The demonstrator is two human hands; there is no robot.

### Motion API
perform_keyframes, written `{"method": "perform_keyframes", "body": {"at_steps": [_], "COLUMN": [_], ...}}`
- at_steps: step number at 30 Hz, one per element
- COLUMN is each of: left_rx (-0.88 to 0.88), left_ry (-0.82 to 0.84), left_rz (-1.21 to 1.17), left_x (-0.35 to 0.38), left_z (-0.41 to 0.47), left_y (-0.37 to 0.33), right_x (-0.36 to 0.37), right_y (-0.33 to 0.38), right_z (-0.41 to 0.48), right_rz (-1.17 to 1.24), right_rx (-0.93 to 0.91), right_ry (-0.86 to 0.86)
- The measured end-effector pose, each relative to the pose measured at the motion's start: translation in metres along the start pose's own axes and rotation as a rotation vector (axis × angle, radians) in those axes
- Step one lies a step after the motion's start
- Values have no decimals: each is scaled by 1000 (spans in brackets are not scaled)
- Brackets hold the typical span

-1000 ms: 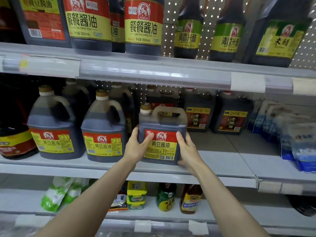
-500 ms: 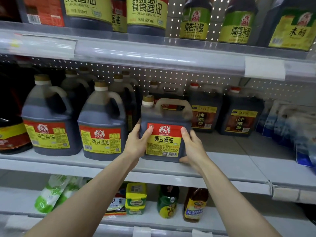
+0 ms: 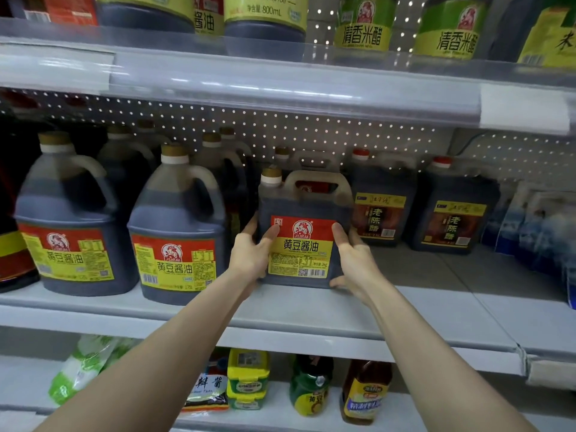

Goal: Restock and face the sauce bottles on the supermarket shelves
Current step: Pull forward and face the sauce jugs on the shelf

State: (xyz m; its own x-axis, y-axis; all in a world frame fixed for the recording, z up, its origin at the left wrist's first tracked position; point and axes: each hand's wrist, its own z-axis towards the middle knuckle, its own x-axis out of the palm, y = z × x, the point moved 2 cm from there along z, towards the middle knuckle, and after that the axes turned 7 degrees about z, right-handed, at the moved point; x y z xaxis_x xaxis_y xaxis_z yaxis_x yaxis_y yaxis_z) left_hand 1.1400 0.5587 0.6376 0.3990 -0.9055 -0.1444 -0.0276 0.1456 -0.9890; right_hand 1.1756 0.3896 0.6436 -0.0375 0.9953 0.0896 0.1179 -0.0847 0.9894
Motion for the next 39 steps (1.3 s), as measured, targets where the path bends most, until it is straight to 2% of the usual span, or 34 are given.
{"method": "perform_keyframes", "body": {"at_steps": [12, 21, 39], "left_rx": [-32, 6, 53], "left_ry": [-17, 3, -12], "left_rz": [-32, -76, -61], "left_x": [5, 11, 14], "left_z": [26, 43, 60], "left_y": [2, -1, -2], "right_x": [8, 12, 16], "right_y": [2, 4, 0], "right_z": [27, 46, 67], "right_rz": [-44, -142, -150], "right_rx": [22, -30, -69], "right_ry": [-33, -41, -17]}}
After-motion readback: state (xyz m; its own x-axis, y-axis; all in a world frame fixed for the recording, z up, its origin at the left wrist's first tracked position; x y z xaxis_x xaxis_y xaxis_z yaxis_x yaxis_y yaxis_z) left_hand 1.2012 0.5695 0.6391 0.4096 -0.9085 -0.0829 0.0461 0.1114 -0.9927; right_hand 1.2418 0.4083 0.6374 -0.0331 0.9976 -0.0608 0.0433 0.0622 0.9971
